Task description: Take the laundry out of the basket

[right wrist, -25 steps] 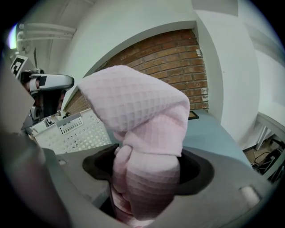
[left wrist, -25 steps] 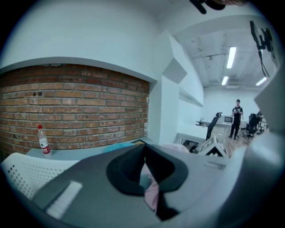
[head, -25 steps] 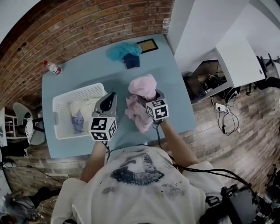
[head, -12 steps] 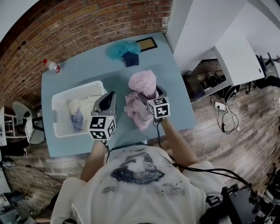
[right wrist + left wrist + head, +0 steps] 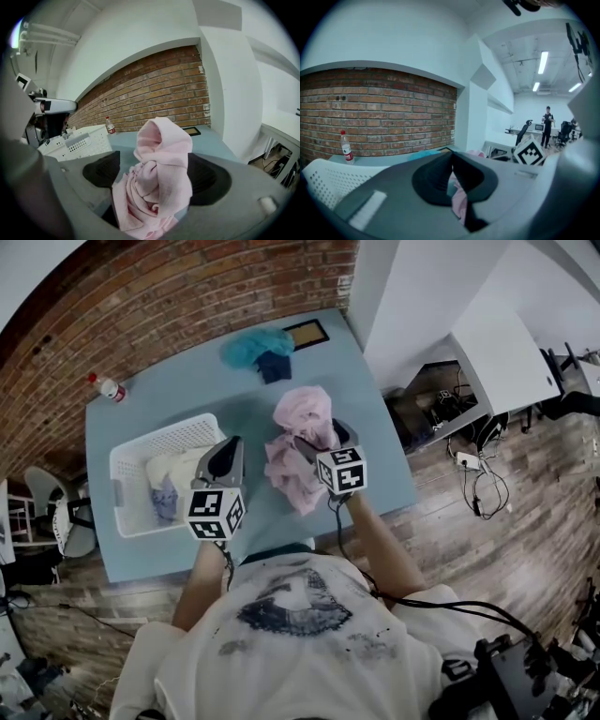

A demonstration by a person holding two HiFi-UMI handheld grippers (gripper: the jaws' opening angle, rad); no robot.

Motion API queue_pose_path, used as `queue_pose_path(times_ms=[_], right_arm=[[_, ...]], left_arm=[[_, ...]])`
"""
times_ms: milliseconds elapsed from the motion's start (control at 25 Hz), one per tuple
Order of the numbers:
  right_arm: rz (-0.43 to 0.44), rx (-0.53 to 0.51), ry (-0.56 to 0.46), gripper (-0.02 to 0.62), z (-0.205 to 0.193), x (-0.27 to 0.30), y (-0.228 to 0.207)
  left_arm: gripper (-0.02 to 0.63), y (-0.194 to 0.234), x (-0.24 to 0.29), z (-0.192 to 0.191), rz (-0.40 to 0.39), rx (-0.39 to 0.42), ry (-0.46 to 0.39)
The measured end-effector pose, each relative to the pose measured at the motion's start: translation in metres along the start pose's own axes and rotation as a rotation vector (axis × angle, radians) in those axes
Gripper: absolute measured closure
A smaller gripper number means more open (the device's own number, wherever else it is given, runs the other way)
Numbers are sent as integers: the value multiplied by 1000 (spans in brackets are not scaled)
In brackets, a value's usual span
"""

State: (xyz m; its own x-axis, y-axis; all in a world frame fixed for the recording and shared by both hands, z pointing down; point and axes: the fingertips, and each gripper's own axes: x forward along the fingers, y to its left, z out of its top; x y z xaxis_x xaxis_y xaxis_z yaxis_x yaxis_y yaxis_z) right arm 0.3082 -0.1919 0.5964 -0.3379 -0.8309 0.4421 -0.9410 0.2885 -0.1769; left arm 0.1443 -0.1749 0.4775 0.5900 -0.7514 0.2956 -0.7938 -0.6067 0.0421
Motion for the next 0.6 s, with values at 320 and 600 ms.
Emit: queue_pose_path(times_ms=[320, 600], right_arm=[[-5, 8, -90, 149, 35, -26, 24], [10, -22, -186, 258, 78, -47, 72]], left_arm=[[614, 13, -20, 7, -13, 4, -25], [615, 42, -52, 14, 10, 7, -53]])
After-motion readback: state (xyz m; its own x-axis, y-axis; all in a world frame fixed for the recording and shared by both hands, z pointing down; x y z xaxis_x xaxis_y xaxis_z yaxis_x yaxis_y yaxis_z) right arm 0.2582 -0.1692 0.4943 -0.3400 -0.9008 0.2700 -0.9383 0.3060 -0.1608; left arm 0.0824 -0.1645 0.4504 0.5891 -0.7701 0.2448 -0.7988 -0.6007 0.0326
